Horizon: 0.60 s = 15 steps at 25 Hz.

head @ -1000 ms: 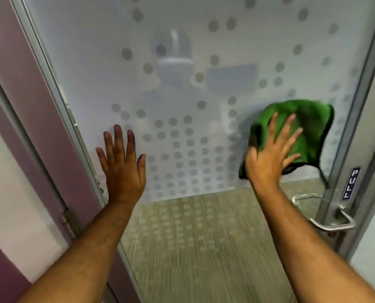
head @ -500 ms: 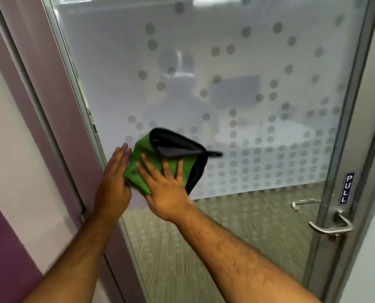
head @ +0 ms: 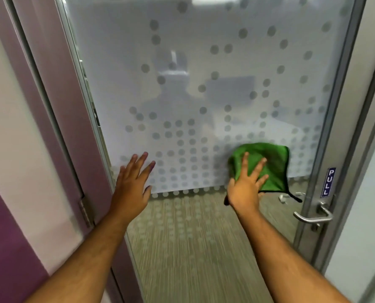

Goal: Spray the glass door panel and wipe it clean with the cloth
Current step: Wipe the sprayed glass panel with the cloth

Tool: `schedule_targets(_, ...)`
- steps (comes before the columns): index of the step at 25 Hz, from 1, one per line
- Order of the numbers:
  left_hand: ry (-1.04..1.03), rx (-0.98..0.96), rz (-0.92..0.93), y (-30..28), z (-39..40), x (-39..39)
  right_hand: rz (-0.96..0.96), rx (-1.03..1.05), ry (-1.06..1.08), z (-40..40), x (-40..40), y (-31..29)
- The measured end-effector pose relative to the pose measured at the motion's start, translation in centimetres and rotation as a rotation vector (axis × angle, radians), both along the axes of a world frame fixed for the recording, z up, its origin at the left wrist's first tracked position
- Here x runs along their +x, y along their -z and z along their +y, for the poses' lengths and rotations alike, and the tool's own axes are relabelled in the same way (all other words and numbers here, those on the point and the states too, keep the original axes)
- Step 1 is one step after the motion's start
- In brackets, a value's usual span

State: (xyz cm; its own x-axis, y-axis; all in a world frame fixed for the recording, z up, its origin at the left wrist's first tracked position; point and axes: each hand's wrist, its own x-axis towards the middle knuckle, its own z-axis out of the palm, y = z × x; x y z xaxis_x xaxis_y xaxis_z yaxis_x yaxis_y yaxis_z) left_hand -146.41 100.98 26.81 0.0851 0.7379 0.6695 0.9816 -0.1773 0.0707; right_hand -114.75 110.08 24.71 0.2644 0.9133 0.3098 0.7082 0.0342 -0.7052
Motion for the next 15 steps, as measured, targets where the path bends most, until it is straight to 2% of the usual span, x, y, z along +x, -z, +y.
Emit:
schedule_targets(2,-0.016,-0.011,-0.058,0.4,0.2,1.0,0.570,-0.138,0.078,1.6,-1.5,-1.4)
schedule_targets(3,-0.019,-0.016,-0.084,0.7,0.3,1.5,0.762,-0.219,0.065,1.4,-3.0,-2.2)
schedule_targets(5,-0.007,0.013,-0.125,0.9,0.2,2.3,0.940,-0.311,-0.052,0.6,-7.6,-2.5)
schedule_targets(7,0.024,0.065,-0.236,0.3,-0.3,3.0,1.103,-0.343,-0.268,-2.6,-11.2,-3.4)
schedule_targets(9,0.066,0.084,-0.533,-1.1,-0.6,3.8,1.349,-0.391,-0.522,-6.2,-10.4,-5.6)
schedule_targets(11,0.104,0.005,-1.021,-2.8,-0.4,5.2,1.488,-0.434,-0.655,-7.6,-6.9,-7.8)
schedule_targets(13,0.156,-0.269,-1.369,-4.4,-0.6,7.3,1.471,-0.448,-0.751,-8.4,-2.6,-9.5)
schedule_targets(15,0.269,-0.582,-1.534,-4.7,-1.2,9.4,1.437,-0.490,-0.854,-8.7,0.8,-10.6)
